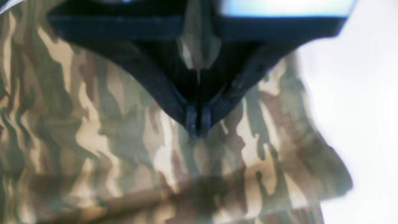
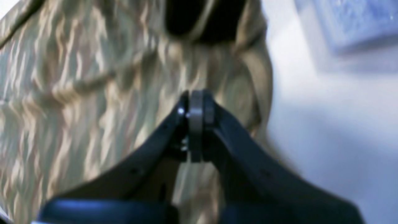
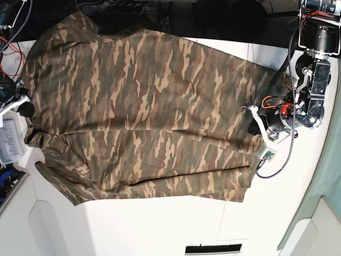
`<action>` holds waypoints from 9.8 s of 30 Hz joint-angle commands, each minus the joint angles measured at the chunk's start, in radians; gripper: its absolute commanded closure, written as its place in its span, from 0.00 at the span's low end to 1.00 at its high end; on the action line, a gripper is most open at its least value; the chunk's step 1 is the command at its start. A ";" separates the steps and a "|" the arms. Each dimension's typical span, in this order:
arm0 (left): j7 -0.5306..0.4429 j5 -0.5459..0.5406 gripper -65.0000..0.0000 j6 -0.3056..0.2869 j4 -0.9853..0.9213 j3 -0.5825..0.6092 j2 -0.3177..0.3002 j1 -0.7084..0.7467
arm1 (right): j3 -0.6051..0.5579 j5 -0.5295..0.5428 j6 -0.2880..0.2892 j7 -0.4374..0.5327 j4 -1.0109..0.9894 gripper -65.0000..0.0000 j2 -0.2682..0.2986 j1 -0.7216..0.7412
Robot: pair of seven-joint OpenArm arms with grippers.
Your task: Layout the t-shirt on the table in an organized manner, then fold the t-shirt properly
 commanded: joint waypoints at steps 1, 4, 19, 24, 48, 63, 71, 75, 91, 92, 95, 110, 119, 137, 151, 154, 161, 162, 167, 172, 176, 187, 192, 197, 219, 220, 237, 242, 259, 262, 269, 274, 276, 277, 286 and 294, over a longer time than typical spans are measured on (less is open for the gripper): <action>-0.011 -0.010 0.97 -0.004 0.036 -0.004 -0.011 0.005 | 0.015 0.034 0.011 0.013 0.032 1.00 0.017 -0.014; -0.019 -0.010 0.97 -0.003 0.055 -0.004 -0.010 0.068 | 0.017 0.044 0.013 0.000 0.034 1.00 0.011 -0.094; -0.014 0.008 0.98 0.013 0.052 -0.004 0.088 0.255 | -0.080 -0.082 0.019 0.100 -0.230 1.00 -0.017 0.001; 0.030 0.010 0.98 0.000 0.053 -0.004 0.130 0.258 | -0.111 -0.135 0.018 0.172 -0.372 1.00 -0.016 0.135; 0.042 0.002 0.82 0.000 0.289 -0.004 0.048 0.345 | -0.006 0.140 0.027 -0.057 -0.035 1.00 0.061 0.053; 0.011 0.050 0.82 0.029 0.312 -0.004 0.042 0.376 | 0.011 0.143 0.027 -0.066 0.176 1.00 0.035 -0.365; -0.025 0.088 0.82 0.080 0.171 -0.004 0.042 0.382 | 0.000 0.019 0.029 0.007 -0.032 1.00 0.027 -0.229; -0.014 0.088 0.82 0.080 0.163 -0.004 0.048 0.381 | 0.000 0.005 0.029 0.009 -0.160 1.00 0.028 -0.115; -0.019 0.093 0.82 0.079 -0.008 -0.004 0.142 0.156 | 0.000 -0.068 0.027 0.043 -0.364 1.00 0.034 0.222; -0.008 0.093 0.81 0.063 -0.013 -0.004 0.142 0.142 | 0.000 -0.052 0.027 0.043 -0.362 1.00 0.036 0.227; 0.054 0.079 0.75 0.000 -0.010 -0.004 0.142 0.113 | 0.000 0.031 0.027 0.069 -0.349 1.00 0.059 0.225; 0.057 -0.044 0.53 0.009 0.344 -0.004 0.020 0.283 | 0.008 0.242 0.026 -0.198 -0.196 0.56 0.241 0.101; -0.004 -0.088 0.53 0.026 0.394 -0.175 0.047 0.380 | 0.007 0.310 0.030 -0.205 -0.196 0.51 0.243 -0.151; -0.019 -0.105 0.46 0.027 0.182 -0.357 0.048 0.385 | 0.004 0.351 0.056 -0.317 -0.006 0.51 0.067 -0.232; 0.008 -0.098 0.46 0.016 0.122 -0.422 0.048 0.419 | -0.030 0.351 0.056 -0.317 0.020 0.51 0.008 -0.246; 0.019 -0.114 0.46 -0.042 0.121 -0.413 0.055 0.418 | -0.059 0.350 0.056 -0.317 0.020 0.51 0.008 -0.246; 0.018 -0.141 0.46 -0.065 0.121 -0.414 0.113 0.416 | -0.093 0.351 0.056 -0.313 0.020 0.51 0.008 -0.246; 0.022 -0.141 0.46 -0.072 0.121 -0.413 0.123 0.417 | -0.093 0.351 0.056 -0.313 0.020 0.51 0.008 -0.246; 0.019 -0.130 0.52 -0.093 0.121 -0.384 0.142 0.418 | -0.093 0.365 0.055 -0.312 0.020 0.72 0.008 -0.246; -0.011 -0.051 1.00 -0.093 0.121 -0.299 0.141 0.418 | -0.090 0.365 0.055 -0.267 0.022 1.00 0.009 -0.246; -0.014 -0.042 1.00 -0.093 0.169 -0.293 0.137 0.425 | -0.051 0.363 0.055 -0.276 0.055 1.00 0.009 -0.252; -0.027 -0.042 1.00 -0.093 0.515 -0.315 0.038 0.601 | 0.090 0.370 0.052 -0.276 0.370 1.00 0.009 -0.449; -0.026 -0.043 1.00 -0.093 0.552 -0.375 0.039 0.637 | 0.146 0.401 0.052 -0.285 0.455 1.00 0.009 -0.525; -0.026 -0.053 1.00 -0.090 0.562 -0.458 0.039 0.651 | 0.177 0.403 0.052 -0.285 0.525 1.00 0.009 -0.586; -0.116 -0.045 1.00 -0.082 0.337 -0.433 0.026 0.399 | 0.114 0.252 0.044 -0.215 0.399 1.00 0.114 -0.127; -0.116 -0.045 1.00 -0.082 0.321 -0.433 0.019 0.386 | 0.109 0.247 0.043 -0.211 0.374 1.00 0.131 -0.104; -0.222 0.061 1.00 -0.025 0.056 -0.193 -0.052 0.086 | -0.209 0.093 0.040 -0.018 -0.105 1.00 0.186 0.259; -0.293 0.097 1.00 -0.026 -0.122 -0.128 -0.052 -0.010 | -0.277 0.034 0.037 0.006 -0.150 1.00 0.146 0.264; -0.095 -0.077 0.56 0.000 -0.161 -0.235 -0.046 -0.027 | -0.024 0.011 -0.008 -0.074 -0.165 0.51 0.053 0.219; -0.074 -0.140 0.56 -0.020 -0.161 -0.278 -0.046 -0.028 | 0.091 0.024 -0.007 -0.078 -0.165 0.51 0.053 0.202; -0.074 -0.159 0.52 0.022 -0.163 -0.279 -0.001 -0.028 | 0.143 0.032 -0.007 -0.031 -0.200 0.30 0.054 0.121; -0.110 -0.102 0.51 0.073 -0.197 -0.279 0.047 -0.029 | 0.128 0.060 -0.006 -0.002 -0.270 0.30 0.038 0.106; -0.132 -0.060 0.51 0.109 -0.216 -0.279 0.053 -0.029 | 0.128 0.067 -0.004 -0.003 -0.277 0.31 0.020 0.106; -0.142 -0.043 0.51 0.123 -0.222 -0.279 0.053 -0.029 | 0.128 0.067 -0.004 -0.003 -0.277 0.31 0.010 0.106; -0.174 -0.015 0.51 0.120 -0.276 -0.278 0.061 -0.028 | 0.120 0.149 0.023 -0.031 -0.277 0.32 -0.064 0.106; -0.173 0.024 1.00 0.020 -0.274 -0.278 0.063 -0.025 | 0.120 0.153 0.023 -0.096 -0.269 1.00 -0.051 0.105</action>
